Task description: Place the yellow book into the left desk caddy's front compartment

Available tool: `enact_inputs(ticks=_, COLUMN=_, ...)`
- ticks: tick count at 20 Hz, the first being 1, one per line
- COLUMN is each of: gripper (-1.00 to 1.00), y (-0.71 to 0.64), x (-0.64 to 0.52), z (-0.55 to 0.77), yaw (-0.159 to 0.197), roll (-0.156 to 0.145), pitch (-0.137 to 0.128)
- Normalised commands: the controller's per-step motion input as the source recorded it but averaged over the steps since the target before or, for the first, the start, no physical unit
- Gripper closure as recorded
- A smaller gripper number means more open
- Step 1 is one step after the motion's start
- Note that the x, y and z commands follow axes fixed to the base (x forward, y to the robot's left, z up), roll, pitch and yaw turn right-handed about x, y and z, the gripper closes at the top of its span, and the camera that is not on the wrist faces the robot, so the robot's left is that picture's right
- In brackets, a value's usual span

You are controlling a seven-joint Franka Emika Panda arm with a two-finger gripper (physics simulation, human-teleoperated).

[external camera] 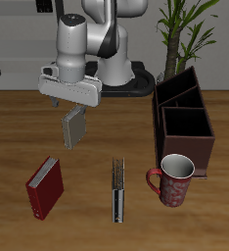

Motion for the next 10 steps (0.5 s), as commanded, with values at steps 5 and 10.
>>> enact_inputs(ticks=5, gripper=-1.0, y=-0.01, x=0.01, z=-0.08, yaw=-0.018, roll=-0.016, pitch=0.008)
enact_inputs(ticks=10, gripper=-1.0, y=-0.03, x=-0.03, z=-0.08, yaw=-0.031, roll=0.009, pitch=0.006)
